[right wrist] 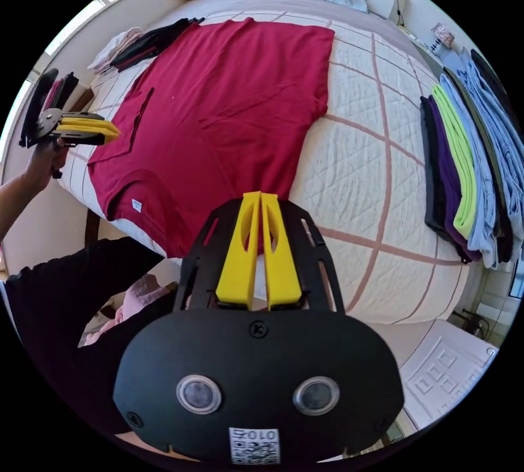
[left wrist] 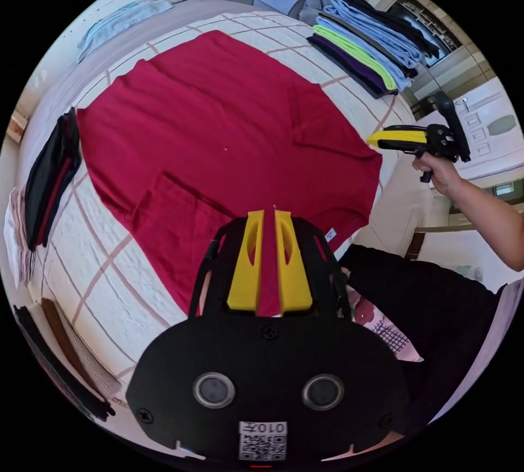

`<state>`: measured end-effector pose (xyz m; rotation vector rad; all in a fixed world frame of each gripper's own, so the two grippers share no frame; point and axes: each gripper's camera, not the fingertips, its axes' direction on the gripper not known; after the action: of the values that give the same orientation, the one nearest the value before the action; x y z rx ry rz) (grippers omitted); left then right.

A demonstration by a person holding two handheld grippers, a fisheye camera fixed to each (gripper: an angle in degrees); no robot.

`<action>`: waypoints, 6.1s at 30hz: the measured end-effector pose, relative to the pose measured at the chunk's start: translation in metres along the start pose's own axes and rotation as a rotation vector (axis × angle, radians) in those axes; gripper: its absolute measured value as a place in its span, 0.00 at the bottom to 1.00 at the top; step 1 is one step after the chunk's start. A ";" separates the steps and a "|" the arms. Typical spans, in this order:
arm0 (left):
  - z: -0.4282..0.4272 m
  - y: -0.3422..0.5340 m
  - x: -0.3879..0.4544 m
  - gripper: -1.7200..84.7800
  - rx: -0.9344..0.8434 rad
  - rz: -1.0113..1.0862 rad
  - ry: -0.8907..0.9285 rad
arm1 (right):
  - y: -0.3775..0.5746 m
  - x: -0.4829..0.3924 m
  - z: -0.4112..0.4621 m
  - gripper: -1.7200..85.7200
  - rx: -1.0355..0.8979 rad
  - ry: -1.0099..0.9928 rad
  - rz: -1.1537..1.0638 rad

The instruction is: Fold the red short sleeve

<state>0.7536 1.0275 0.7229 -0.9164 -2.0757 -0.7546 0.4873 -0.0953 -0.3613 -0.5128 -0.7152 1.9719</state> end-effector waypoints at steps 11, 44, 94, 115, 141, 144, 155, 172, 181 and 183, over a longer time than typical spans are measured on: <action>0.019 0.075 0.046 0.13 -0.237 0.550 -0.372 | -0.009 -0.060 -0.010 0.12 -0.072 0.131 -0.579; 0.058 0.075 0.093 0.12 -0.224 0.899 -0.344 | -0.073 -0.112 0.010 0.05 -0.232 0.079 -0.808; -0.195 -0.180 -0.179 0.02 -0.398 0.373 0.309 | -0.282 0.024 -0.220 0.06 -0.282 -0.149 -0.838; -0.153 -0.362 -0.465 0.03 -0.412 0.067 0.292 | -0.544 0.173 -0.100 0.06 -0.480 -0.363 -0.457; -0.204 -0.059 -0.339 0.10 -0.081 0.194 -0.033 | -0.227 0.179 -0.128 0.17 -0.201 -0.273 -0.322; -0.192 -0.070 -0.337 0.06 -0.112 0.298 0.019 | -0.230 0.170 -0.120 0.16 -0.230 -0.244 -0.369; -0.183 -0.072 -0.354 0.02 -0.229 0.334 0.156 | -0.233 0.173 -0.124 0.07 -0.158 -0.196 -0.452; -0.135 -0.001 -0.320 0.02 -0.378 0.093 0.378 | -0.166 0.175 -0.123 0.05 -0.346 -0.253 -0.489; -0.122 0.037 -0.297 0.04 -0.251 -0.051 0.305 | -0.143 0.205 -0.127 0.09 -0.380 -0.171 -0.325; -0.125 0.052 -0.297 0.04 -0.253 -0.094 0.306 | -0.146 0.216 -0.147 0.09 -0.313 -0.173 -0.268</action>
<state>0.9842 0.8580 0.5664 -0.7831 -1.7900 -1.1523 0.5688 0.1914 -0.3860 -0.4080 -1.1516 1.6740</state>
